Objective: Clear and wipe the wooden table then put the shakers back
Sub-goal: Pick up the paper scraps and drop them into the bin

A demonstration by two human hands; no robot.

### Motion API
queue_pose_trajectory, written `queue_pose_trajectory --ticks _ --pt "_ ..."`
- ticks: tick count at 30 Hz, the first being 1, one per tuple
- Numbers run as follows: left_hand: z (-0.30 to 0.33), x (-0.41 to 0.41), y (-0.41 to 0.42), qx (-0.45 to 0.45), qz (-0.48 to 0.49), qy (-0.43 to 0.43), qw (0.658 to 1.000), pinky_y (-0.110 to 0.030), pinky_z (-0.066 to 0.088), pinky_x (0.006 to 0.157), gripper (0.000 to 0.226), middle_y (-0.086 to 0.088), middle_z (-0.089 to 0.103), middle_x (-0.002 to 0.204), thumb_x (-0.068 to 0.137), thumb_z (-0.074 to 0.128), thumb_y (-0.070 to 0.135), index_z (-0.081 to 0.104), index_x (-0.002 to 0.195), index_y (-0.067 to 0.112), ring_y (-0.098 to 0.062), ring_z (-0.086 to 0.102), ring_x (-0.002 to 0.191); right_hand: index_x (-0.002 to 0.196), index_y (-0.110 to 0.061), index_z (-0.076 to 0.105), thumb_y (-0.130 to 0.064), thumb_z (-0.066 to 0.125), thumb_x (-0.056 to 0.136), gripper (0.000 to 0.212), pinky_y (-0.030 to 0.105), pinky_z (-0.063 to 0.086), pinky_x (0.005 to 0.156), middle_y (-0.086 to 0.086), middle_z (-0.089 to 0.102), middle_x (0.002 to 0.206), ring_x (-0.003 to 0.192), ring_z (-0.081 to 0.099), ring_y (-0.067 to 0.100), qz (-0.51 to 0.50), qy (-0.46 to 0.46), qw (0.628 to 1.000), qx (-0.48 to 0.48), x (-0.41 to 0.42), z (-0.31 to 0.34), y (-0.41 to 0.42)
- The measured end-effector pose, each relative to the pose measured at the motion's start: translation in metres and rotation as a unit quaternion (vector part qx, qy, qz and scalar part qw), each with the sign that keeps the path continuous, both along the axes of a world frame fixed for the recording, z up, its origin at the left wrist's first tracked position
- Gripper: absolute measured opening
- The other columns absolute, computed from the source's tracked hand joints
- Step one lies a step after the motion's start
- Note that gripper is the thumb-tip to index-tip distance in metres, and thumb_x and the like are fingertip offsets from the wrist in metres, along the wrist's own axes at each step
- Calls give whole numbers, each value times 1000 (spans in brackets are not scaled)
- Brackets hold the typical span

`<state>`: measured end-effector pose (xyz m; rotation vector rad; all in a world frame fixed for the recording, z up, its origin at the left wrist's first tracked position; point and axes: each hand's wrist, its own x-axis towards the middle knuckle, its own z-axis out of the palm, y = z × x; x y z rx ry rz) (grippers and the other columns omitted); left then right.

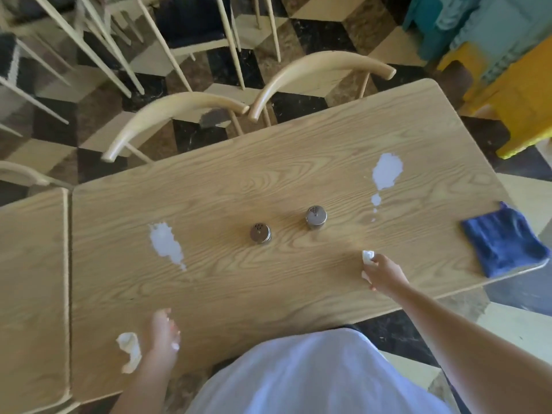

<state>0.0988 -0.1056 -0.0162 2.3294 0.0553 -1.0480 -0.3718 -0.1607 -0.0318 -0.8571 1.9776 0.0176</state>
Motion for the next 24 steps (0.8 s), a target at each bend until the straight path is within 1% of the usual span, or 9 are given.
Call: queue_pose_trajectory --ticks 2,3,5,7,9,12,15,20,24 --pt "-12 20 48 7 16 3 1000 -29 32 56 30 -18 75 90 100 48 27 63 111 4 -22 50 66 90 -17 55 -37 46 86 21 31 47 63 5 69 85 76 65 27 32 -1 999 2 23 -2 25" --pt "-14 27 66 3 13 11 1000 -30 35 58 32 -22 71 106 100 49 30 63 123 13 -24 51 76 88 -18 56 -39 44 87 24 29 43 59 2 68 83 76 62 25 44 -2 999 -3 36 -3 40" --pt "-17 38 89 3 -24 15 1000 -37 41 64 24 -18 61 96 95 53 21 61 117 17 -28 52 79 88 -20 57 -44 43 90 27 31 41 62 1 66 82 77 59 25 39 -11 999 -11 57 -8 71" --pt "-16 51 101 46 -77 -7 996 -44 39 71 17 -22 55 89 88 55 3 60 103 -2 -32 52 77 88 -20 58 -45 44 94 29 37 44 68 4 67 81 79 61 28 11 -15 1000 -23 75 -11 98" --pt "-16 60 105 81 -119 -37 989 -41 39 70 19 -29 59 90 86 51 -7 60 102 -12 -39 58 79 94 -22 58 -38 49 94 19 38 44 68 4 68 82 82 64 29 -20 -12 999 -43 86 -10 116" --pt "-9 68 104 82 -234 -100 963 -41 43 73 23 -31 64 103 96 47 0 61 111 -11 -45 62 92 101 -26 59 -32 56 92 11 33 43 68 3 71 86 83 65 27 -20 6 997 -80 94 -6 132" --pt "-4 79 104 51 -236 -165 956 -46 42 84 23 -31 64 113 96 52 2 59 115 -10 -47 60 104 101 -26 58 -30 59 93 8 33 42 69 2 68 87 84 63 28 -1 36 994 -99 97 -1 140" --pt "-3 94 98 0 -155 -181 971 -43 39 78 38 -6 55 108 94 58 35 47 118 7 -29 51 89 96 -24 63 -33 61 91 10 28 41 55 -3 67 77 68 62 16 -40 62 991 -113 108 10 164" --pt "-16 107 92 -3 -263 -164 951 -41 42 72 41 -7 58 99 87 69 42 38 107 22 -33 57 82 93 -25 63 -32 66 90 9 32 43 63 -5 69 78 73 64 16 -80 60 988 -120 117 22 192"
